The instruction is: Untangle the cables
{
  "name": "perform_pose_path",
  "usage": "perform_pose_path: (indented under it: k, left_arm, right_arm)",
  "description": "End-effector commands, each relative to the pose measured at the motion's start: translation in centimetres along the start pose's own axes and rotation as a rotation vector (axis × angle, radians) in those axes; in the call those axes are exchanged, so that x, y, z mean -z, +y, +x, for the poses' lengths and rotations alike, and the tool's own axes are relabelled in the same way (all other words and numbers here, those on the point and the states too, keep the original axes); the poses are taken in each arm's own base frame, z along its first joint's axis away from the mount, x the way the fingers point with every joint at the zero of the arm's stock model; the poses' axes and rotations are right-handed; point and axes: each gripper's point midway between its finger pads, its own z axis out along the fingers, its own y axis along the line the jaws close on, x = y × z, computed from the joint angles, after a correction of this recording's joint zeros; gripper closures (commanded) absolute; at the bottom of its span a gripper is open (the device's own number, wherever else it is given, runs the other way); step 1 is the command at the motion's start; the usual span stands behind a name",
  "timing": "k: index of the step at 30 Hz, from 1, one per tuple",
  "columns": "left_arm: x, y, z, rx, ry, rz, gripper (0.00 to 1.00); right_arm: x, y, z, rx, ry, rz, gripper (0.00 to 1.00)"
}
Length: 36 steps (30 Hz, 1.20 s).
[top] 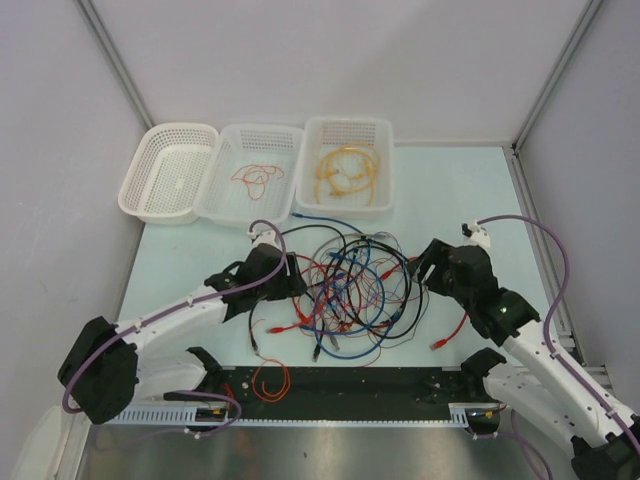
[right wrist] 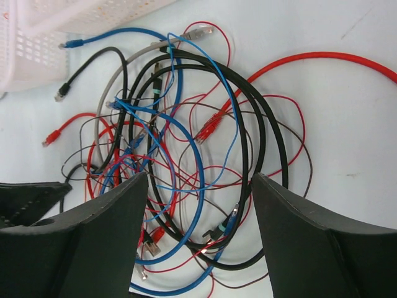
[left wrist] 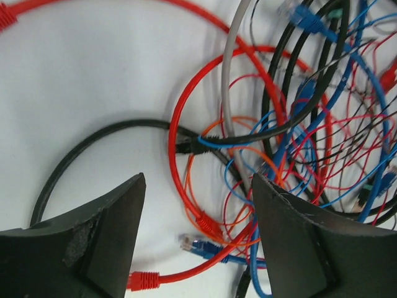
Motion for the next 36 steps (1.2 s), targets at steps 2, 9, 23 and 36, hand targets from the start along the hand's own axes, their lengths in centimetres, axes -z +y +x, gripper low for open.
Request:
perform_pose_path:
  k: [2, 9, 23, 36]
  left_arm:
    - [0.6, -0.7, 1.1, 0.052, 0.016, 0.082, 0.28]
    - [3.3, -1.0, 4.1, -0.005, 0.068, 0.195, 0.28]
    - [2.4, -2.7, 9.8, -0.142, 0.301, 0.299, 0.30]
    - [4.2, -4.3, 5.7, -0.255, 0.158, 0.286, 1.00]
  right_arm:
    - [0.4, -0.4, 0.4, -0.012, -0.004, 0.002, 0.27]
    - [-0.1, -0.1, 0.9, -0.007, 0.013, -0.012, 0.27]
    - [-0.6, 0.3, 1.3, 0.003, 0.019, -0.025, 0.28]
    - [-0.3, 0.1, 1.3, 0.000, 0.011, -0.021, 0.28]
